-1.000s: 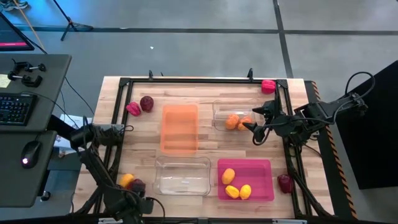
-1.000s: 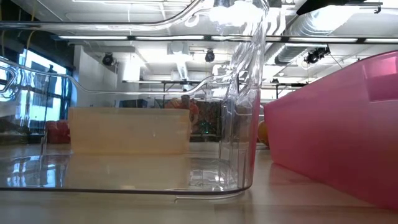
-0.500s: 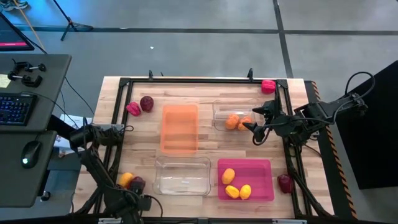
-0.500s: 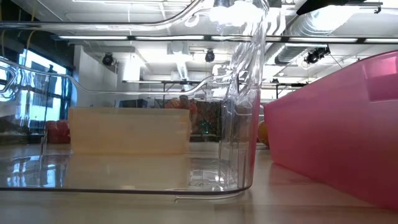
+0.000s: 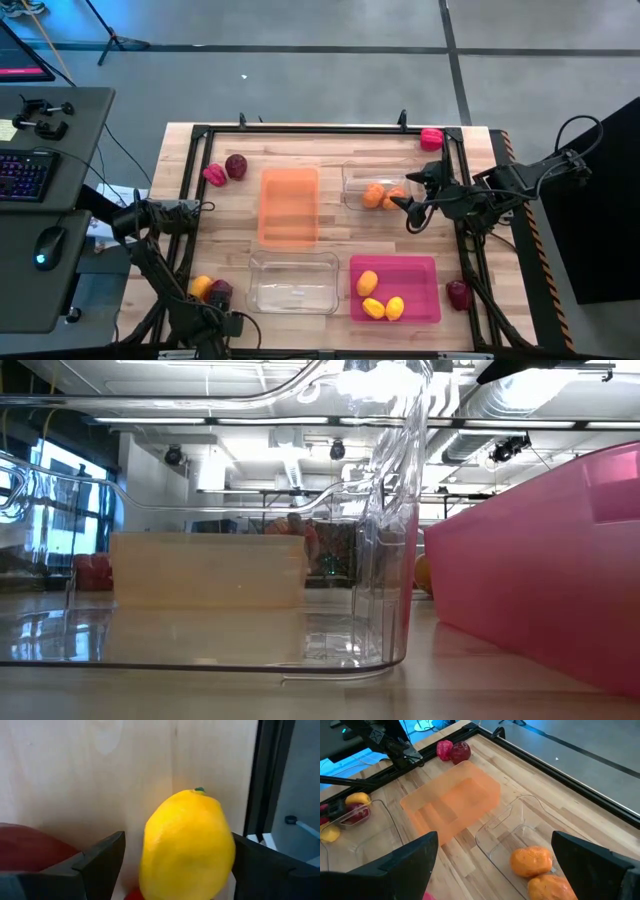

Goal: Sort produce into baskets
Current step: Put the bottom lemon into the pink bin, then put the top right apple into the orange bin

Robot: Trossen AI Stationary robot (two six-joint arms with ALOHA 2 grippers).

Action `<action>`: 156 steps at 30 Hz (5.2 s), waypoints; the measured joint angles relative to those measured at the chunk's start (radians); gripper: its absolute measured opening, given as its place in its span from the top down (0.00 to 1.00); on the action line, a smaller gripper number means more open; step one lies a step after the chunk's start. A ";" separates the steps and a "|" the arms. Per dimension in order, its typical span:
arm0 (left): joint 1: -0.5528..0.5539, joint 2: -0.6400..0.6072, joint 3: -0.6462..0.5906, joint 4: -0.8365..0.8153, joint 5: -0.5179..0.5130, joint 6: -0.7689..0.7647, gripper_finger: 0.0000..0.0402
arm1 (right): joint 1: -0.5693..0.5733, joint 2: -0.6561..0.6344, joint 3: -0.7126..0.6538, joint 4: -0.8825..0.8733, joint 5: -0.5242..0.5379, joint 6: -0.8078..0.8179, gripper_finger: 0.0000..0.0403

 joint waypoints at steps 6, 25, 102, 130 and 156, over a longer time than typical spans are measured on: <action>0.014 -0.002 0.000 0.028 0.017 -0.010 0.40 | 0.000 0.000 0.000 0.000 0.012 0.000 0.06; 0.258 -0.576 0.002 -0.041 -0.365 0.095 0.54 | 0.000 0.000 0.000 0.000 0.093 0.000 0.06; 1.007 -0.440 -0.181 0.882 0.060 0.572 0.14 | 0.006 0.063 0.000 0.294 0.228 0.096 0.06; 1.213 -0.772 -0.535 1.067 0.016 0.453 0.14 | -0.956 0.188 -0.146 -0.092 -0.211 0.221 0.06; 1.752 -0.771 -0.492 0.989 0.489 0.443 0.14 | -1.228 0.079 -0.376 -0.087 -0.265 0.534 0.06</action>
